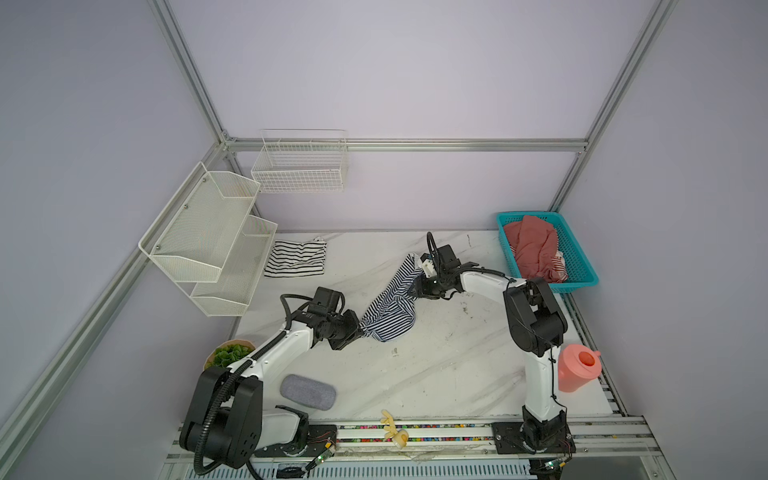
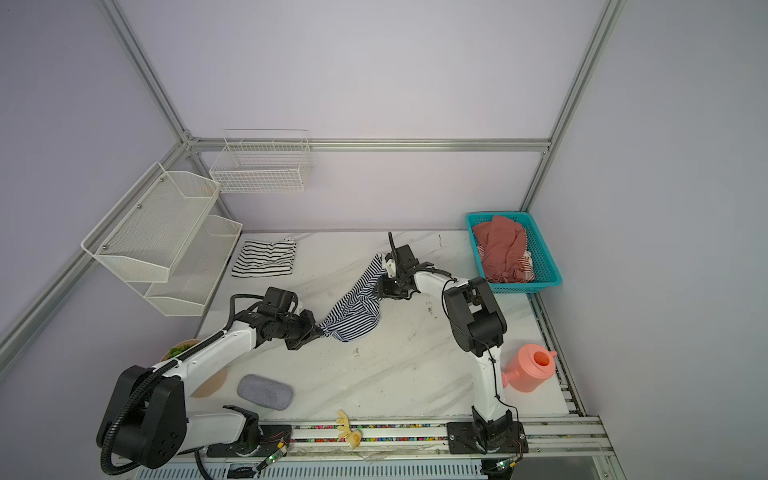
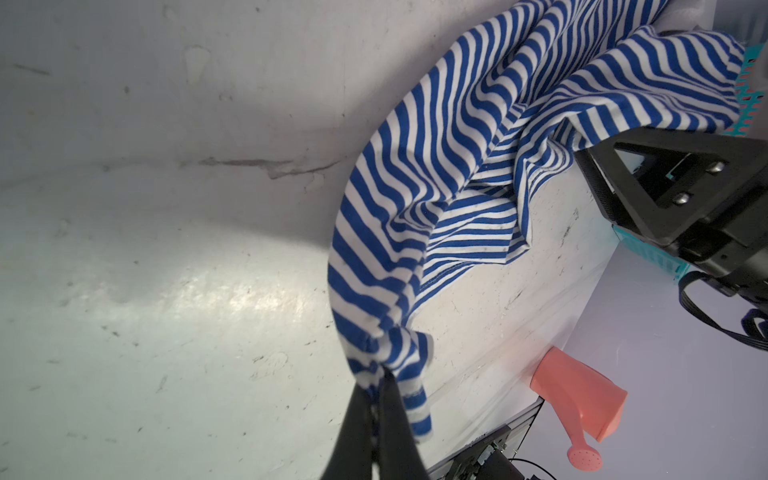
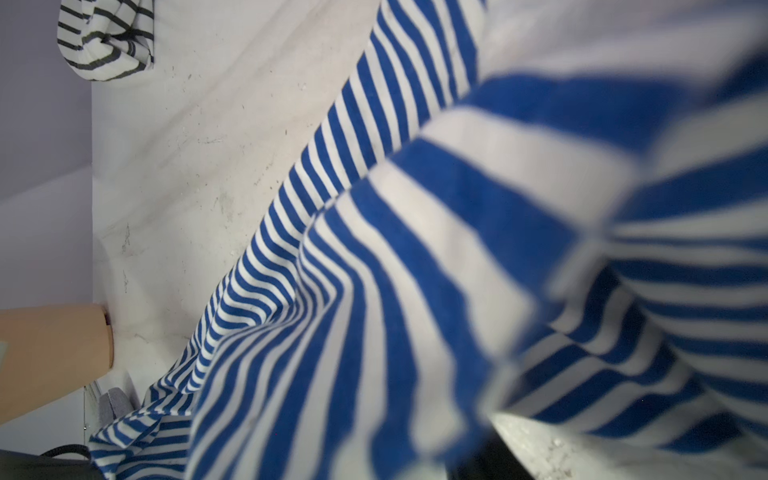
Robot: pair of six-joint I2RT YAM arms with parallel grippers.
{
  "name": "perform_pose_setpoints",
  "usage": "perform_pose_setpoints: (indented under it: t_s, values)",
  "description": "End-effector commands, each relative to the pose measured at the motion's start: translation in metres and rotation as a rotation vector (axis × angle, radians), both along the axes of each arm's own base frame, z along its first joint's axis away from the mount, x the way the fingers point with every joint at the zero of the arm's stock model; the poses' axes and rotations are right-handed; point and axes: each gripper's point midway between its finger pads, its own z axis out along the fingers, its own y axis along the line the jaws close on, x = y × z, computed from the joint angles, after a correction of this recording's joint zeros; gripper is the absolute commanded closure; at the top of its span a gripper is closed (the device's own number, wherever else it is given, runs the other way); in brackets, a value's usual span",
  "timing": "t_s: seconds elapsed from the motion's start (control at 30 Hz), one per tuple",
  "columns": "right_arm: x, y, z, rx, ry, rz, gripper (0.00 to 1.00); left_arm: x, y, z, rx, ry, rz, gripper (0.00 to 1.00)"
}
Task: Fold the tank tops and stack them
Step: 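Lift the blue top high with both grippers, holding it hanging between them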
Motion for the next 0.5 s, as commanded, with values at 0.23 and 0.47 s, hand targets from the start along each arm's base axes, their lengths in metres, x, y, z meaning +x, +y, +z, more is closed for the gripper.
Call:
perform_pose_setpoints:
  t_s: [0.23,0.47]
  values:
    - [-0.002,0.008,0.002,0.049,0.002,0.022,0.79,0.020,-0.005,0.027,-0.017,-0.088,-0.019,1.00]
    - [0.000,0.002,0.022,0.039,-0.036,0.000,1.00,0.022,-0.004,0.033,-0.011,-0.106,-0.018,1.00]
